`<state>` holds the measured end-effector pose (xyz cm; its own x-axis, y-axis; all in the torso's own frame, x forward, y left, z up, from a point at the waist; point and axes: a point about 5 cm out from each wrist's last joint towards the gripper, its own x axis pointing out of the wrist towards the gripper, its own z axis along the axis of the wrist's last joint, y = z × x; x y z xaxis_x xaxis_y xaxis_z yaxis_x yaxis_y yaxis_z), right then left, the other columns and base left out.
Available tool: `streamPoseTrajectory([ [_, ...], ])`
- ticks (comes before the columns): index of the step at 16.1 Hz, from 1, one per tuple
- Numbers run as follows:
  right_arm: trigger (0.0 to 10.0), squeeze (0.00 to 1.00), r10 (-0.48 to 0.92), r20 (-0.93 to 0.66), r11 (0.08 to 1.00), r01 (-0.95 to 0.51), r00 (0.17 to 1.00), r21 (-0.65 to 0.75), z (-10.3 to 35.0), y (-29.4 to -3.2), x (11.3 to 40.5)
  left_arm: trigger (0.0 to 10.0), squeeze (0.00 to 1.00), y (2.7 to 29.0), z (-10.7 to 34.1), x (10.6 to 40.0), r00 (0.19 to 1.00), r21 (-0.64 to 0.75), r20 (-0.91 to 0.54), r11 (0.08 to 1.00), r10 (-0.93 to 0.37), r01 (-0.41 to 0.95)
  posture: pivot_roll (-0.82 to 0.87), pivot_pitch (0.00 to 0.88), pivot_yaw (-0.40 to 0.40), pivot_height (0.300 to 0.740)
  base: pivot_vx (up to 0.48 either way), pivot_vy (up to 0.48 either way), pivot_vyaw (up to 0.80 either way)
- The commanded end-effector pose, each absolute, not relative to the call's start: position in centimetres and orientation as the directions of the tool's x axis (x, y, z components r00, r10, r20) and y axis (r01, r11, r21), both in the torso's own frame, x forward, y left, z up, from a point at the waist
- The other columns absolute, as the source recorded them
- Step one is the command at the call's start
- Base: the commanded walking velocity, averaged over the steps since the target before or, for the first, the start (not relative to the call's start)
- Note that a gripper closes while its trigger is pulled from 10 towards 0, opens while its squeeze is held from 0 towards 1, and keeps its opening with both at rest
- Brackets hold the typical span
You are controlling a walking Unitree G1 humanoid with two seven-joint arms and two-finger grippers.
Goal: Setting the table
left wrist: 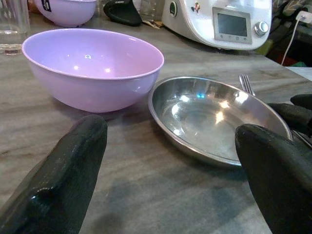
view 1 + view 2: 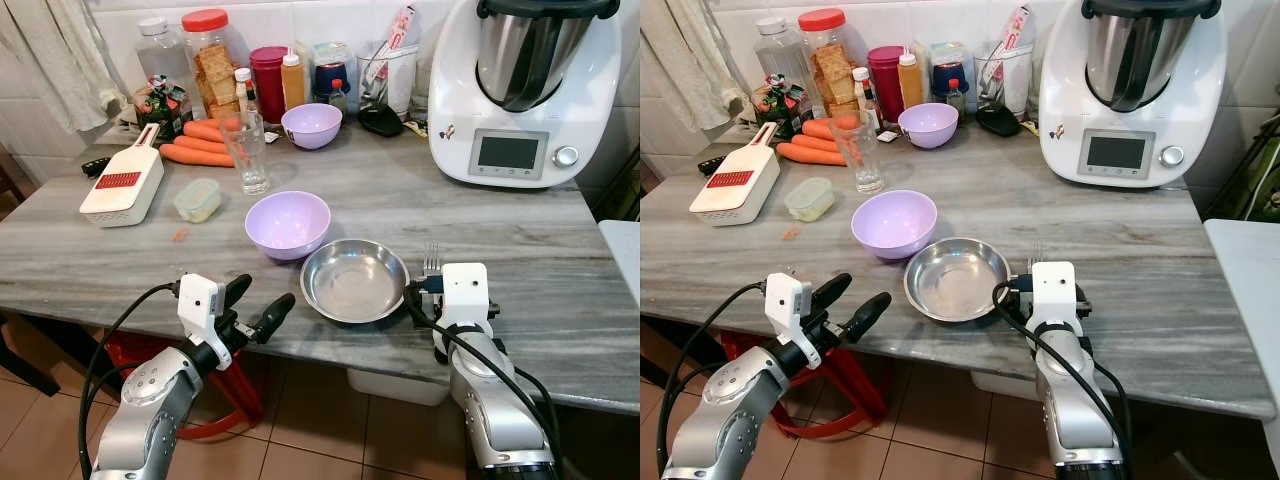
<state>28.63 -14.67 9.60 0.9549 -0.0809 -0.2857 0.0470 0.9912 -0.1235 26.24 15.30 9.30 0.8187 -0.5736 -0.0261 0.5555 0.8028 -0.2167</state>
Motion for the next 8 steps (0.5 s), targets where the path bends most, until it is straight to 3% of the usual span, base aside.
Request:
streamPoseTrajectory([
  [1,10.0,0.0,-0.047,-0.288,0.994,0.017,0.956,-0.106,9.75,-13.94,28.92,10.0,0.0,15.52,9.64,26.05,0.81,-0.199,-0.029,0.798,-0.586,0.57,-0.06,0.0,0.073,0.74,0.0,0.0,0.0],
  [8,10.0,0.0,-0.034,-0.276,0.997,0.014,0.961,-0.076,9.79,-13.9,28.6,10.0,0.0,15.49,9.54,26.02,0.806,-0.195,-0.037,0.796,-0.59,0.574,-0.07,0.0,0.076,0.74,0.0,0.0,0.0],
])
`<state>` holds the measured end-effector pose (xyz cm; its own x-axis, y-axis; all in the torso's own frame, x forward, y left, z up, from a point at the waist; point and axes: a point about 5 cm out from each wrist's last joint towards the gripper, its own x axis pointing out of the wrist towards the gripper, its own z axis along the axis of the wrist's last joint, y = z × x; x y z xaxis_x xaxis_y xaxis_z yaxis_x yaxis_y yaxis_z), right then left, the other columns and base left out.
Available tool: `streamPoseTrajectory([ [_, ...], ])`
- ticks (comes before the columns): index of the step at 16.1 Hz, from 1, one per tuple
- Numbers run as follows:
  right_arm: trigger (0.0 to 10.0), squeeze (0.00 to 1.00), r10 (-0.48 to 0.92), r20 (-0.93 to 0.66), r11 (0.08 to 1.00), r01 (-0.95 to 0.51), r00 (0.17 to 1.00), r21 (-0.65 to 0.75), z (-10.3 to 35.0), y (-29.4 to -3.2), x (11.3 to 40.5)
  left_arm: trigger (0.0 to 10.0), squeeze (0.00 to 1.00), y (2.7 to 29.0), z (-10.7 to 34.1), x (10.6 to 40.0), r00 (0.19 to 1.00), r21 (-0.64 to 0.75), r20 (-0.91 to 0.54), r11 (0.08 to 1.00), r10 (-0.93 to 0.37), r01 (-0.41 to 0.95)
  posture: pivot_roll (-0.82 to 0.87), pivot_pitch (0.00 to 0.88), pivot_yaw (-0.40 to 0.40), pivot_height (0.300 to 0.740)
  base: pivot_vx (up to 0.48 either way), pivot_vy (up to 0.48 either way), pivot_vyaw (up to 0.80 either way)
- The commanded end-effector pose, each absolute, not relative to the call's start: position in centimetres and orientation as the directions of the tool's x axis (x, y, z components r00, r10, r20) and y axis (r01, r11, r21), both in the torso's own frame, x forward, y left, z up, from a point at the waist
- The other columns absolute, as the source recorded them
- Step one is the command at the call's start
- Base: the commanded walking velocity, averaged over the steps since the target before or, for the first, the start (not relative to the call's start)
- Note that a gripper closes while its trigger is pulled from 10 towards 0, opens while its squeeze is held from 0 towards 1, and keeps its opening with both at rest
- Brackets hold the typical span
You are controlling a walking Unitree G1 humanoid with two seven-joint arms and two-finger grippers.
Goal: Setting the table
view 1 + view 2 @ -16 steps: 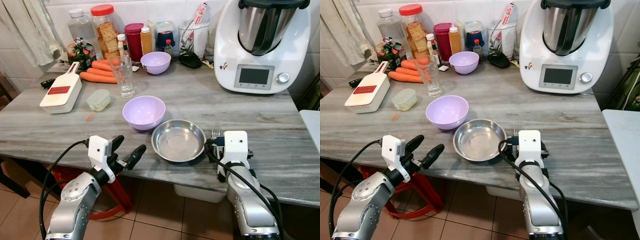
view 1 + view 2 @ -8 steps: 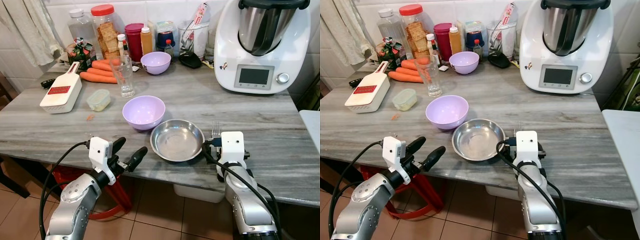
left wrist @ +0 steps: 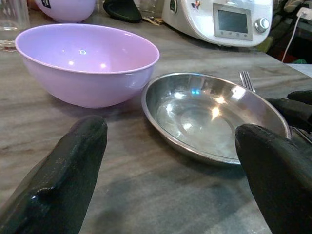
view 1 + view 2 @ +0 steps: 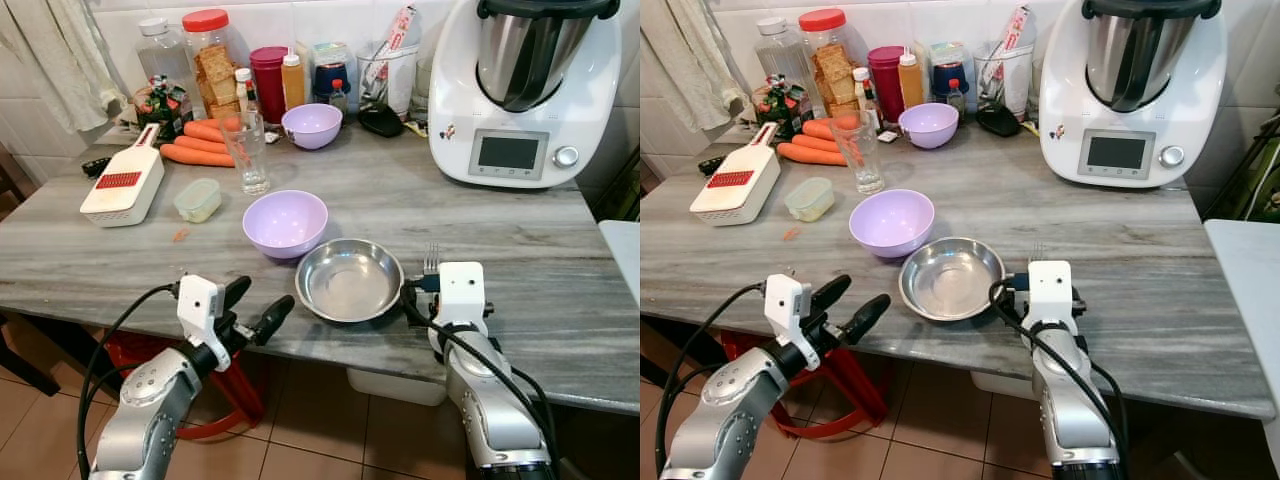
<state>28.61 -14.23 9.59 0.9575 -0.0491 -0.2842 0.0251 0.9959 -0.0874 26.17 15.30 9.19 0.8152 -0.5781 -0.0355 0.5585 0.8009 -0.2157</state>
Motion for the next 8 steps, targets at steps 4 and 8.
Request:
streamPoseTrajectory([
  [4,10.0,0.0,-0.091,-0.218,0.995,0.083,0.972,-0.048,10.3,-15.4,27.2,10.0,0.0,15.6,9.5,26.0,0.805,-0.199,-0.038,0.794,-0.592,0.574,-0.07,0.0,0.074,0.74,0.0,0.0,0.0],
  [8,10.0,0.0,-0.152,-0.104,0.988,0.149,0.983,-0.039,11.3,-16.6,25.9,10.0,0.0,15.6,9.9,26.1,0.797,-0.205,-0.025,0.784,-0.603,0.587,-0.08,0.0,0.083,0.74,0.0,0.0,0.0],
])
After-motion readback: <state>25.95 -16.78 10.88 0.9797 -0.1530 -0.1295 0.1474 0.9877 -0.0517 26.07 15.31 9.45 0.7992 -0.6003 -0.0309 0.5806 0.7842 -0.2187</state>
